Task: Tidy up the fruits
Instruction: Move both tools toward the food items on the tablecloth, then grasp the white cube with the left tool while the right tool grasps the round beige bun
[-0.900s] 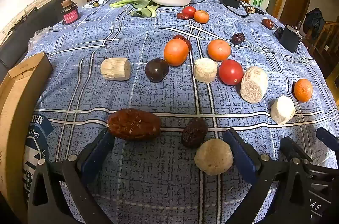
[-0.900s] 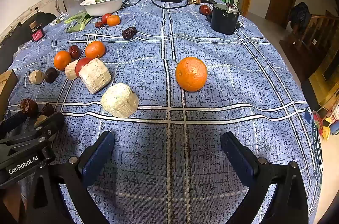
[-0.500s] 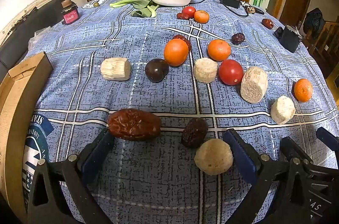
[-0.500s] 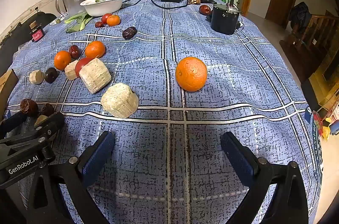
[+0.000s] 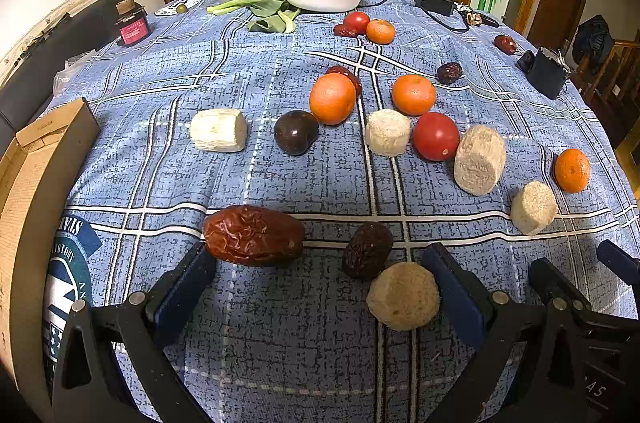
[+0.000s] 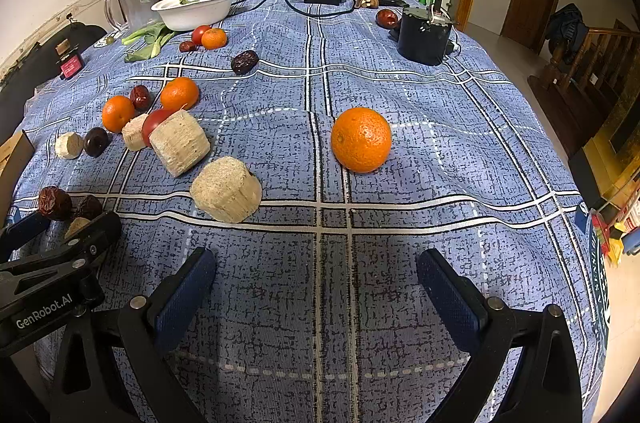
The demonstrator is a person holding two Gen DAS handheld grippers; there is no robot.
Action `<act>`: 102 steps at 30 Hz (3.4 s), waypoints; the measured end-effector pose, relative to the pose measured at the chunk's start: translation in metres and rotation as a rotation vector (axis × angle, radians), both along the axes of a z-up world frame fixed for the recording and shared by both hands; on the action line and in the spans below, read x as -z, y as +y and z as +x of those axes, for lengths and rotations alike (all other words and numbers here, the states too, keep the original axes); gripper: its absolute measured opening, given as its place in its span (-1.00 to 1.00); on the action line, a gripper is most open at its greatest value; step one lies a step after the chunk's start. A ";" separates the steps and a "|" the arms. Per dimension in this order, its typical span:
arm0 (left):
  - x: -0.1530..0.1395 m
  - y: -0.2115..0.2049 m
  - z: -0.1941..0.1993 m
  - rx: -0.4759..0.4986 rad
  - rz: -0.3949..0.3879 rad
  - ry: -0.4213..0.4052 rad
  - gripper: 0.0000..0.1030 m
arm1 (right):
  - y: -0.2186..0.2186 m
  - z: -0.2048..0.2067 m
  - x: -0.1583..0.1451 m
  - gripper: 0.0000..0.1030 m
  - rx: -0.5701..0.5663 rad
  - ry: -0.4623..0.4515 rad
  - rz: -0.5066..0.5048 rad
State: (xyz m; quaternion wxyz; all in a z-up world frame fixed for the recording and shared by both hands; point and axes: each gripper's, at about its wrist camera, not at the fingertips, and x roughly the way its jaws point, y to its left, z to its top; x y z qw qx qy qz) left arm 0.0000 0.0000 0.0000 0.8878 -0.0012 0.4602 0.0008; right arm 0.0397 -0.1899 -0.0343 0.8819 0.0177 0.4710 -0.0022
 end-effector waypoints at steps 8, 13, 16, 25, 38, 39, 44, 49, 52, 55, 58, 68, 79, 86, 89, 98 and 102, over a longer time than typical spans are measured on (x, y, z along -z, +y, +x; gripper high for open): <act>-0.001 -0.001 0.000 -0.001 0.001 0.048 0.99 | 0.000 0.001 0.001 0.98 -0.005 0.010 0.004; -0.003 -0.004 -0.004 -0.005 -0.002 0.077 0.99 | 0.000 0.003 -0.001 0.98 -0.044 0.055 0.011; -0.002 -0.001 -0.001 -0.009 -0.002 0.102 0.99 | -0.002 -0.002 -0.001 0.98 -0.047 0.062 0.009; -0.006 0.007 -0.012 -0.006 -0.042 0.244 1.00 | 0.000 -0.014 -0.001 0.98 -0.045 0.074 0.003; -0.030 0.045 -0.045 -0.029 -0.185 0.247 0.37 | 0.001 -0.026 -0.004 0.98 0.010 0.108 0.004; -0.038 0.052 -0.048 -0.057 -0.168 0.217 0.37 | 0.001 -0.025 -0.005 0.98 0.010 0.119 0.014; -0.072 0.073 -0.053 -0.129 -0.079 0.095 0.38 | 0.001 -0.028 -0.016 0.98 0.027 0.102 0.045; -0.099 0.081 -0.068 -0.127 -0.027 0.006 0.38 | 0.012 -0.031 -0.028 0.94 -0.008 0.071 0.089; -0.115 0.082 -0.068 -0.121 -0.002 -0.045 0.38 | 0.025 -0.032 -0.036 0.86 -0.053 0.053 0.103; -0.122 0.082 -0.068 -0.114 0.017 -0.071 0.38 | 0.036 -0.032 -0.039 0.76 -0.098 0.054 0.121; -0.122 0.083 -0.067 -0.108 0.031 -0.072 0.38 | 0.045 -0.031 -0.039 0.76 -0.123 0.059 0.124; -0.110 0.082 -0.061 -0.075 0.083 -0.051 0.38 | 0.050 -0.025 -0.031 0.76 -0.093 0.092 0.116; -0.095 0.091 -0.047 -0.036 0.063 0.005 0.38 | 0.052 -0.023 -0.030 0.76 -0.062 0.092 0.112; -0.078 0.104 -0.033 -0.036 0.033 0.065 0.38 | 0.046 -0.016 -0.037 0.76 -0.027 0.065 0.114; -0.074 0.108 -0.028 -0.033 0.026 0.081 0.38 | 0.047 -0.013 -0.038 0.76 -0.018 0.063 0.115; -0.064 0.118 -0.004 -0.001 0.011 0.092 0.38 | 0.047 0.001 -0.041 0.71 -0.017 0.046 0.127; -0.058 0.120 0.017 0.038 -0.019 0.098 0.38 | 0.041 0.015 -0.040 0.57 -0.004 0.049 0.155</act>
